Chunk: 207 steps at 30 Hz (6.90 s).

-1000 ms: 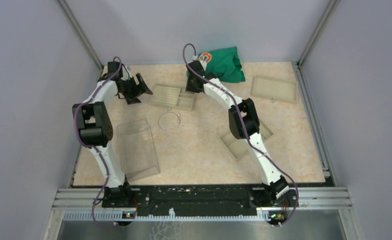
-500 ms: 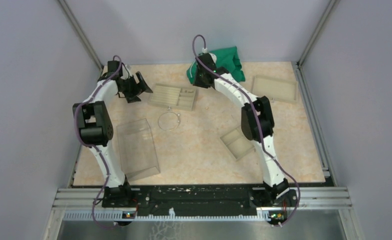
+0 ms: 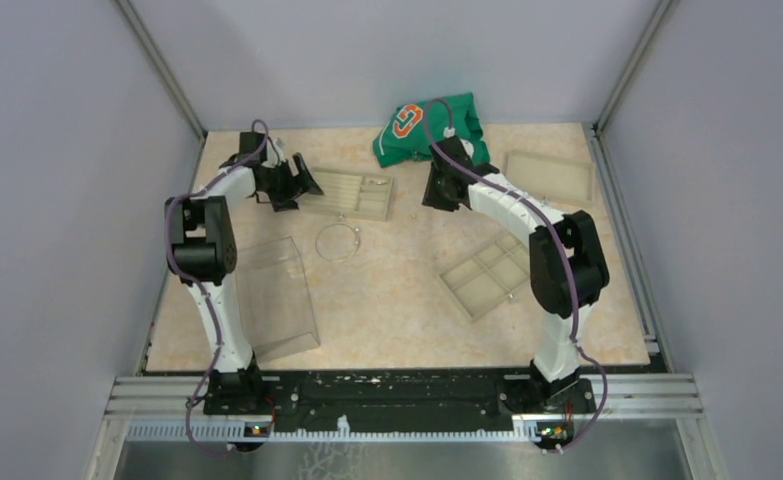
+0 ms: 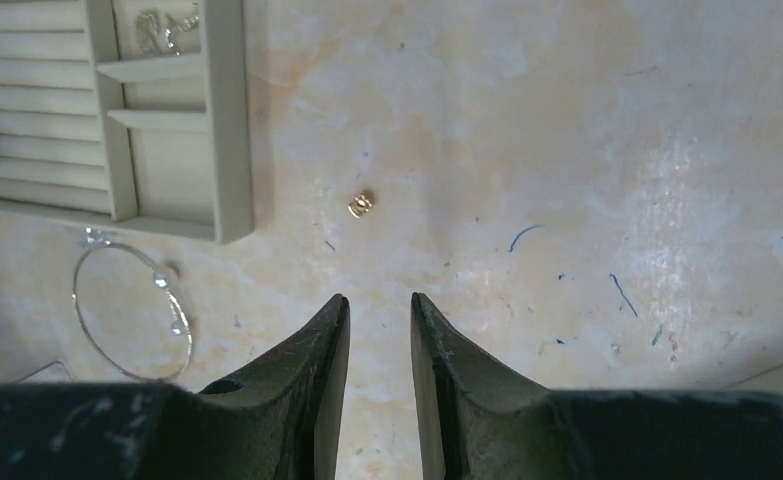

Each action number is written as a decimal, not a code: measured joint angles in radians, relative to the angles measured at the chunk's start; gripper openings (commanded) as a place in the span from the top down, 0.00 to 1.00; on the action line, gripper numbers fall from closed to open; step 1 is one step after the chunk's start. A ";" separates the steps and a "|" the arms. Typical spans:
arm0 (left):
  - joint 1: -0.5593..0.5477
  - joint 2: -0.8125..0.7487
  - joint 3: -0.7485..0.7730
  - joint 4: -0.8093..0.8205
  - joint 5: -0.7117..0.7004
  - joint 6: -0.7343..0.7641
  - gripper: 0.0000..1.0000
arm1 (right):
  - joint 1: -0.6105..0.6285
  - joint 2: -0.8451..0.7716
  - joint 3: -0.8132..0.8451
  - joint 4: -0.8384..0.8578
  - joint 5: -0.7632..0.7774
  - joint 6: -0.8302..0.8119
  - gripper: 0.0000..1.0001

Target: Organize the mixed jewelry

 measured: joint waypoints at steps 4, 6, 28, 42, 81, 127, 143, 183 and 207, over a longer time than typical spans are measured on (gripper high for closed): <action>-0.077 -0.044 -0.073 0.036 0.011 0.007 0.10 | -0.005 0.000 -0.025 -0.023 -0.010 -0.008 0.68; -0.117 -0.075 -0.116 0.037 0.014 0.010 0.10 | -0.005 0.000 -0.025 -0.026 -0.013 -0.019 0.66; -0.132 -0.304 -0.104 -0.102 -0.076 0.014 0.09 | 0.027 0.359 0.369 -0.251 0.045 0.107 0.61; -0.119 -0.304 -0.103 -0.140 -0.082 0.044 0.09 | 0.080 0.509 0.580 -0.445 0.164 0.275 0.70; -0.095 -0.304 -0.103 -0.142 -0.074 0.065 0.09 | 0.097 0.525 0.610 -0.471 0.180 0.226 1.00; -0.070 -0.304 -0.086 -0.159 -0.084 0.071 0.09 | 0.096 0.637 0.892 -0.325 0.098 0.119 0.84; -0.069 -0.304 -0.069 -0.165 -0.083 0.069 0.09 | 0.073 0.606 0.847 -0.290 0.104 0.040 0.73; -0.069 -0.304 -0.069 -0.166 -0.082 0.061 0.09 | -0.223 0.560 0.696 -0.293 0.012 -0.265 0.46; -0.069 -0.304 -0.069 -0.166 -0.082 0.038 0.09 | -0.240 0.577 0.643 -0.199 -0.134 -0.445 0.71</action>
